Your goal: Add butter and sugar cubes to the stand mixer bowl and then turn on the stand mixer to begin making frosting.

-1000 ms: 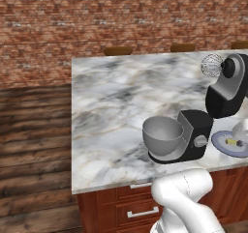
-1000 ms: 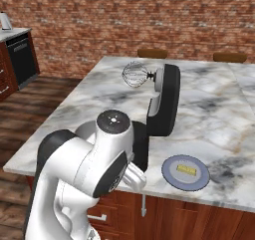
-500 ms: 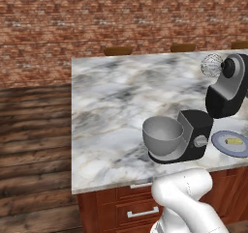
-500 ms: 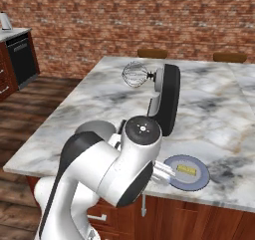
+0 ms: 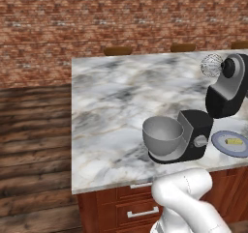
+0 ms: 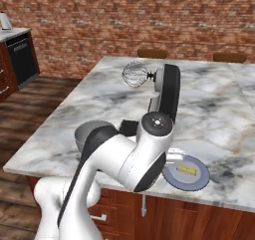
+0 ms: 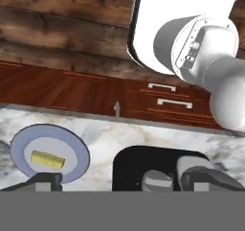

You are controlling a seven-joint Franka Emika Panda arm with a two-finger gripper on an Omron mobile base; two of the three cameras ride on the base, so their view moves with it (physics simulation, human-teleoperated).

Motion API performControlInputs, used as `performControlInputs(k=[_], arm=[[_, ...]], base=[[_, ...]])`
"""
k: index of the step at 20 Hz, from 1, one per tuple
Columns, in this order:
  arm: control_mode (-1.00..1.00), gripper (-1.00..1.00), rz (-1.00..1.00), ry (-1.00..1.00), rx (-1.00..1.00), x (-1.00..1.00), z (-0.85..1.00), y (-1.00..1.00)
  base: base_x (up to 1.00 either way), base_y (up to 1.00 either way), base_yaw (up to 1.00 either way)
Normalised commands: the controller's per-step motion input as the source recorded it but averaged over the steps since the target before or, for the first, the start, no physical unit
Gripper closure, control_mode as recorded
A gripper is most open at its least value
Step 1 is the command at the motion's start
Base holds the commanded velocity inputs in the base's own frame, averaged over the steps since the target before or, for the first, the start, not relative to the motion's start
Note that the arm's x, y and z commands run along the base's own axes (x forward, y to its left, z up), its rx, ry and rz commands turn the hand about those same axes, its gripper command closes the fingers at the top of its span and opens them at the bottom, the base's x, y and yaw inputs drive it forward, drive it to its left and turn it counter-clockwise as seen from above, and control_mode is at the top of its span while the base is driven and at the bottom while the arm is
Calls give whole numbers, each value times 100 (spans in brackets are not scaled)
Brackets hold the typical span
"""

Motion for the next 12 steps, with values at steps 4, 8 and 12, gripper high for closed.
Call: performControlInputs(k=[4,8,12], arm=[[-100,-100,40,0,-6,43,-20,-53],[-100,-100,38,-7,-8,30,-37,-60],[-100,-100,40,-11,-11,9,-44,-64]], base=[[0,0,0],[0,0,0],[0,0,0]])
